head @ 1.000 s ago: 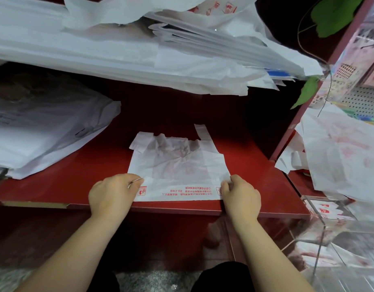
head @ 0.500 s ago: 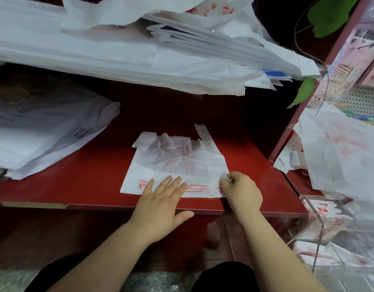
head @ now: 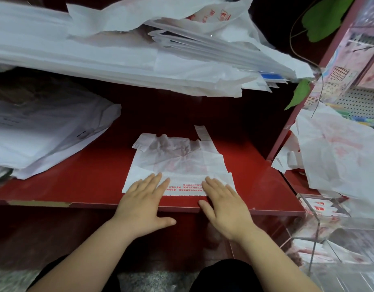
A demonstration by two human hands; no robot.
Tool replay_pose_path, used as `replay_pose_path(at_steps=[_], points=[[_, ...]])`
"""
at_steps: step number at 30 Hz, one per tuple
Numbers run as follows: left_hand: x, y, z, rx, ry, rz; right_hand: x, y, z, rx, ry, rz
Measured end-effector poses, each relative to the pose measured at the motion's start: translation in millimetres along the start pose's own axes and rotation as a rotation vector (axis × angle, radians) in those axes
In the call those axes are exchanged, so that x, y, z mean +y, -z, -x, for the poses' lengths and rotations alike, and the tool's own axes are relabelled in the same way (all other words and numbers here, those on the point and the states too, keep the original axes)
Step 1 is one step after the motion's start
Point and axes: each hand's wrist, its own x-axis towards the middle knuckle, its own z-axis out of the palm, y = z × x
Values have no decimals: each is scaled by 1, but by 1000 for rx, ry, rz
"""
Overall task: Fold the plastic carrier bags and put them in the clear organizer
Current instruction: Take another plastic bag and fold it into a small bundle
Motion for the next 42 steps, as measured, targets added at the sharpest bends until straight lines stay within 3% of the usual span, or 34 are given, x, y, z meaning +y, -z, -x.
replay_pose_path(at_steps=[3,6,8,10,13,16,19,24,30,38,40,42], points=[[-20,4,8,7,51,-27,22,10,6,-170,-141,1],[-29,6,18,19,88,-62,27,18,7,-149,-165,-10],[-31,4,26,154,33,-120,24,16,7,-92,-194,-21],[-37,-7,29,314,-5,-136,12,11,9,117,-141,47],[-38,-17,36,470,-23,-97,-26,-4,16,377,129,27],[-35,-19,42,567,-65,-35,-62,-23,20,330,319,97],[-29,-19,43,690,-132,14,-74,-30,13,290,286,117],[5,-30,41,809,-235,185,-51,-34,9,465,289,-26],[16,-41,25,705,-297,142,-14,-23,9,485,274,-279],[-55,-2,33,514,-190,79,31,-17,21,310,106,-563],[-73,19,35,434,-132,64,35,-16,22,303,87,-581],[-87,42,34,322,45,125,34,-12,23,296,68,-603]])
